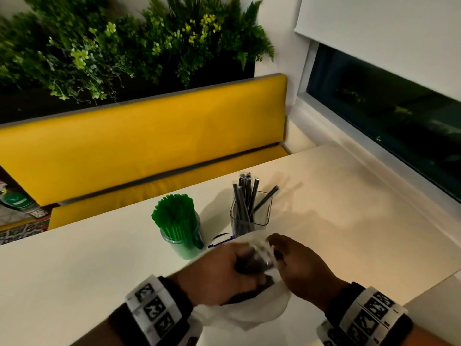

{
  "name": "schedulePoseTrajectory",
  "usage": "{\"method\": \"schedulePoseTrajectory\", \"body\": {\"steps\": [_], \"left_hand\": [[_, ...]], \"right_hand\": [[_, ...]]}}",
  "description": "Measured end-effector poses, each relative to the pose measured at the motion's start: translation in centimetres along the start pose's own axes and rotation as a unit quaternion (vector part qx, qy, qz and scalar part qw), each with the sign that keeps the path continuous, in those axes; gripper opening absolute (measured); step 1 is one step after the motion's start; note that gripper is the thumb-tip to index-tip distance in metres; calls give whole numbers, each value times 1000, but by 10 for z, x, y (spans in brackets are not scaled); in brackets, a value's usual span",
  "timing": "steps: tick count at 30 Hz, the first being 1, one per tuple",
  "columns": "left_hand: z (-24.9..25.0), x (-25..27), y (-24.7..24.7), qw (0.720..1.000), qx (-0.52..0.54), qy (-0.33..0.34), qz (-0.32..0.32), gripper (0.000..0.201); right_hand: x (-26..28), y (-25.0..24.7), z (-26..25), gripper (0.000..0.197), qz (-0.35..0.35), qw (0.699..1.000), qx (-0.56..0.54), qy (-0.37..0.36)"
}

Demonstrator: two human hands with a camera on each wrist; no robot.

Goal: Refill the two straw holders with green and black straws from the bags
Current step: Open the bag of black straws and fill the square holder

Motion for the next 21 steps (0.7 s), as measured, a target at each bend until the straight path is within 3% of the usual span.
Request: {"method": "schedulePoseTrajectory", "body": {"steps": [2, 5, 7, 8, 10, 14, 18, 21], "left_hand": [[39, -4, -34, 984, 143, 27, 102, 16], [94, -18, -94, 899, 279, 160, 297, 20], [100, -40, -113, 853, 332, 197, 353, 19], [94, -56, -114, 845, 336, 185, 372, 18], [71, -86, -102, 858, 301, 117, 400, 11], [-4, -126, -63, 890, 243, -45, 383, 12], [-53, -138, -53, 916, 112, -123, 366, 36], [-60, -138, -49, 947, -30, -168, 271, 77]], "right_hand": [[2, 3, 4, 12, -14, 1000, 13, 14], [7, 6, 4, 13, -32, 999, 12, 13], [9, 8, 3, 14, -41, 999, 18, 12], [9, 9, 2, 15, -45, 999, 25, 10], [9, 12, 3, 15, -52, 998, 34, 8], [11, 13, 6, 14, -63, 997, 28, 17], [12, 12, 9, 13, -67, 997, 28, 17], [11, 11, 10, 13, -64, 998, 25, 10]]}}
Point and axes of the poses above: each hand's wrist, its own x-axis away from the middle knuckle, its own y-axis out of the palm, z = x × y, the point moved 5 cm from there along -x, towards the middle knuckle, and after that the axes turned 7 degrees about z, right-handed, at the moved point
